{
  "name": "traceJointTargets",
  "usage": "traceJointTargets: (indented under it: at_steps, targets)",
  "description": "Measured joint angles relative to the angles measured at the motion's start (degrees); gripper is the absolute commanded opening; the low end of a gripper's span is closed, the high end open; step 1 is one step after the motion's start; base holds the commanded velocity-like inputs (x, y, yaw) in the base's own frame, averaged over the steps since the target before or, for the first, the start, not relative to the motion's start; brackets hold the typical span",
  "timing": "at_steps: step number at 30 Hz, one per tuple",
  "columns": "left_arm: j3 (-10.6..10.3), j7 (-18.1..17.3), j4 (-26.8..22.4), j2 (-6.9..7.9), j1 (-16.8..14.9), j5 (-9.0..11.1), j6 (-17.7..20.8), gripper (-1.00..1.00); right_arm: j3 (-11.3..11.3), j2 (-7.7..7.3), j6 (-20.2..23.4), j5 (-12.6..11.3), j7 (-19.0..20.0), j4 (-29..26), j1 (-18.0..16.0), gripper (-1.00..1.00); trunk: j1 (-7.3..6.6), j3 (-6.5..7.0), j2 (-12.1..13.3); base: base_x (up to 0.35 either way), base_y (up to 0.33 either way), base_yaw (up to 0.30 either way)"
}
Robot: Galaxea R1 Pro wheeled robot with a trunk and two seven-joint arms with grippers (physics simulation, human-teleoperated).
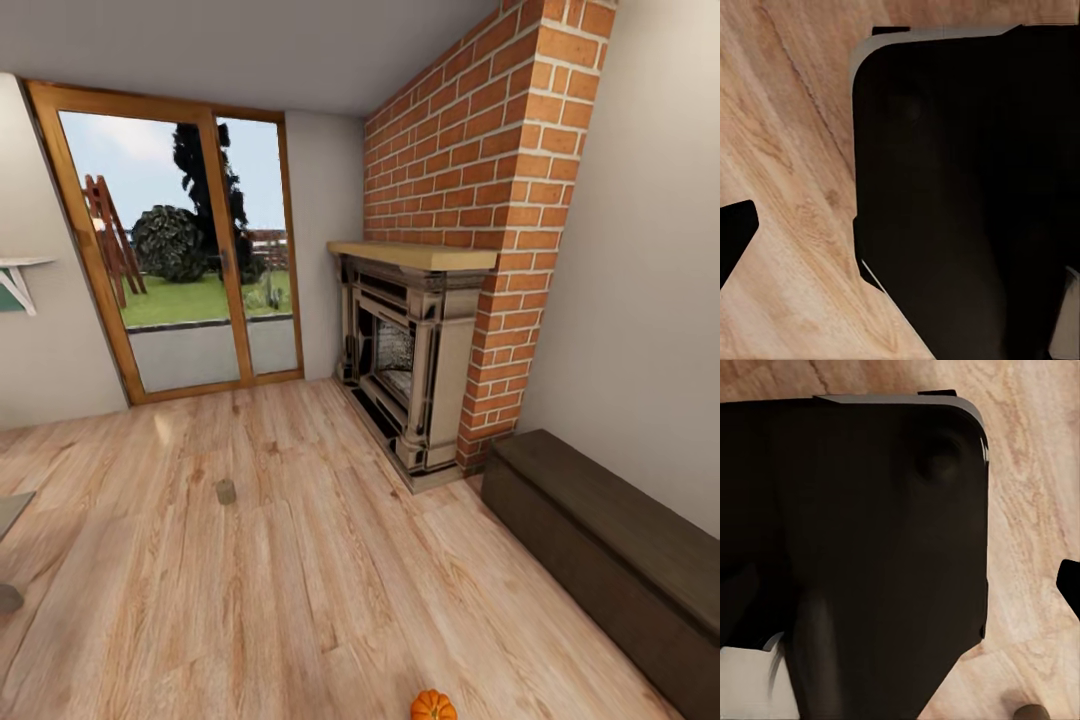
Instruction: Place each of the two pumpkins and all three candles from the living room inside a cabinet in the living room (use any cabinet), then make sure every cabinet is closed, and position the cauldron so it is next to a table in the living room.
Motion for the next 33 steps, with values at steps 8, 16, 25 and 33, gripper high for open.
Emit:
traceJointTargets:
  at_steps: [8, 16, 25, 33]
  targets:
    - [0.07, -0.05, -8.70, -0.23, -1.05, 0.15, 5.17, 1.00, 0.21, 0.08, -0.77, 0.38, 0.20, -0.07, 0.00, 1.00, -1.76, 1.45, 3.22, 0.000, 0.000, 0.000]
    - [0.21, 0.08, -16.56, -0.77, -4.15, 0.73, 13.06, 1.00, 0.24, 0.02, -1.22, 0.39, 0.10, -5.55, -0.04, 1.00, -3.51, 2.89, 6.43, 0.000, 0.000, 0.000]
    - [0.08, -0.44, -16.70, -0.85, -5.43, 4.59, 12.69, 1.00, 0.37, 0.03, -3.85, 0.82, -0.20, -8.62, -0.01, 1.00, -3.74, 3.07, 6.85, 0.010, 0.000, 0.000]
    - [0.01, -0.47, -16.68, -0.84, -5.46, 4.75, 10.39, 1.00, 0.49, 0.04, -6.17, 0.87, -0.24, -8.60, -0.01, 1.00, -3.75, 3.07, 6.84, 0.142, 0.000, 0.000]
